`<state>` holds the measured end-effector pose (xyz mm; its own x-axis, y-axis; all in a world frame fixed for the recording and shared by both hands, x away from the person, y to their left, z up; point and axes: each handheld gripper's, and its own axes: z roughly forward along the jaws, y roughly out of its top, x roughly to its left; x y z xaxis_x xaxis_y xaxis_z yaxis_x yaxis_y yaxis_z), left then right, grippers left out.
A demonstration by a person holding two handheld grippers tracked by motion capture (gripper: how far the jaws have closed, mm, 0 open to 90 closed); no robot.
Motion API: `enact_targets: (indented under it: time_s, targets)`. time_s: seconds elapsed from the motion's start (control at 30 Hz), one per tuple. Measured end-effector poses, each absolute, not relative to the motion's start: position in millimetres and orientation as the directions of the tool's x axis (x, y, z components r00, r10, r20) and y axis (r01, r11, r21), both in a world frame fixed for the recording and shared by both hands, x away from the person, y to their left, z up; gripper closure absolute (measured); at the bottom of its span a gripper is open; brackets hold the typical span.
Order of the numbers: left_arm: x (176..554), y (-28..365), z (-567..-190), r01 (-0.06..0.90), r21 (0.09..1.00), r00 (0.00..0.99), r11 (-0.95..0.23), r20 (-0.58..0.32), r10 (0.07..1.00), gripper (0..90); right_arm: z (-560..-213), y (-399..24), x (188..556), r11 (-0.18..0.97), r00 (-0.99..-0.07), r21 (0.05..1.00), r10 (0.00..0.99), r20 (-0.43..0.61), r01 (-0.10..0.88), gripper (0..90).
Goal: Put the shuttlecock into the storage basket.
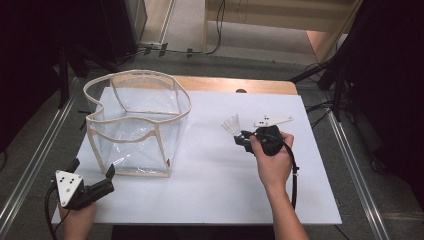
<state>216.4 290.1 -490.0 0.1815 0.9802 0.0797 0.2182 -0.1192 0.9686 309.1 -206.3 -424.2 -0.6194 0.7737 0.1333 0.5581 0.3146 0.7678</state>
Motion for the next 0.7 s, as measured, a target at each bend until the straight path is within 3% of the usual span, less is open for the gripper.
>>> enact_targets:
  time_s: [0.7]
  targets:
    - [216.2,289.7,-490.2,0.214,0.969,0.185,-0.125,0.086,0.979,0.0,-400.7,-194.9,316.7,0.313,-0.634,0.801,0.766,0.104,0.510,63.5]
